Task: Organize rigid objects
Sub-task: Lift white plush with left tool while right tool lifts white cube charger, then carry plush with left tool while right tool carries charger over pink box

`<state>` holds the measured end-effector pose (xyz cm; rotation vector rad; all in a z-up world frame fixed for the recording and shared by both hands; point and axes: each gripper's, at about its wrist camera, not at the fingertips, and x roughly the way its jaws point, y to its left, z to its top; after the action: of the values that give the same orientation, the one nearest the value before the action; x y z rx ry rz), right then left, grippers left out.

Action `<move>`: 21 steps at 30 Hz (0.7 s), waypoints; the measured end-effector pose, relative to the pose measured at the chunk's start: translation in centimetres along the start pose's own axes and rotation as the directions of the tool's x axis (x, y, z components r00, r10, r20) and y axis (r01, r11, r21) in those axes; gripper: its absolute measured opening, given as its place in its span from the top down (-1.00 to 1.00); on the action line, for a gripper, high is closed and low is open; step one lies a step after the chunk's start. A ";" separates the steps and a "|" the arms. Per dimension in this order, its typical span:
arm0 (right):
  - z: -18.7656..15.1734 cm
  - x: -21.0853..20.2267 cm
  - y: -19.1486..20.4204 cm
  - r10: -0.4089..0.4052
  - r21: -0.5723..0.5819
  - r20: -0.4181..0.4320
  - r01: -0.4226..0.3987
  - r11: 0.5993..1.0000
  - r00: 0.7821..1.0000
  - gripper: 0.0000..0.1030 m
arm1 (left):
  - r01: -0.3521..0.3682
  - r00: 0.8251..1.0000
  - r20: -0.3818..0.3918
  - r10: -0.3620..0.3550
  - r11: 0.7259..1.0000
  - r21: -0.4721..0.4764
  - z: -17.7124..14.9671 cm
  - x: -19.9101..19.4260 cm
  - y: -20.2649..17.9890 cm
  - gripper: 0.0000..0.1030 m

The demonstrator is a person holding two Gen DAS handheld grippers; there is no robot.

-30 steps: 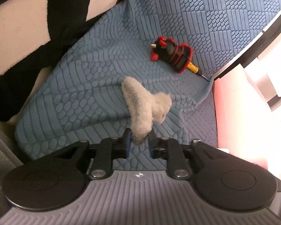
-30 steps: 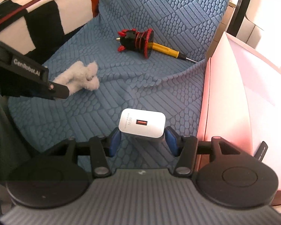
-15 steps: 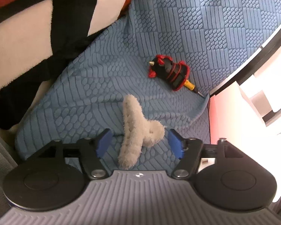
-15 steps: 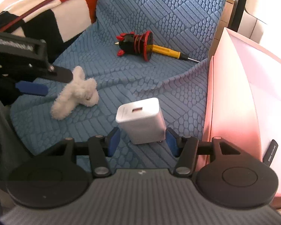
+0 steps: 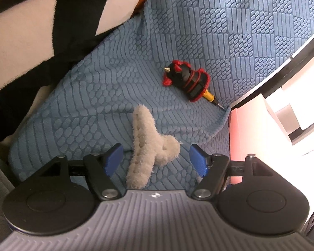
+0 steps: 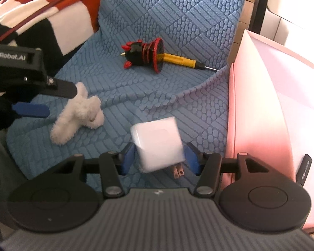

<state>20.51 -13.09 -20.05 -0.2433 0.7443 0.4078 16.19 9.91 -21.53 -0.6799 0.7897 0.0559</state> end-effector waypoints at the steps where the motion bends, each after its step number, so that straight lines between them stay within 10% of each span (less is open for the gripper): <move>1: 0.0 0.0 0.1 0.001 -0.008 -0.001 -0.001 1.000 1.000 0.18 | -0.002 1.000 0.000 0.002 1.000 0.002 0.0 0.1 0.0 -0.45; 21: -0.2 2.3 1.0 -0.034 -0.134 -0.011 0.032 0.990 0.999 -0.11 | -0.075 0.997 -0.012 0.079 0.981 0.178 0.0 4.3 -2.6 -0.36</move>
<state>21.45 -11.63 -21.92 -0.3841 0.7261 0.4259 20.01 6.99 -22.97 -0.4815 0.8288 0.0487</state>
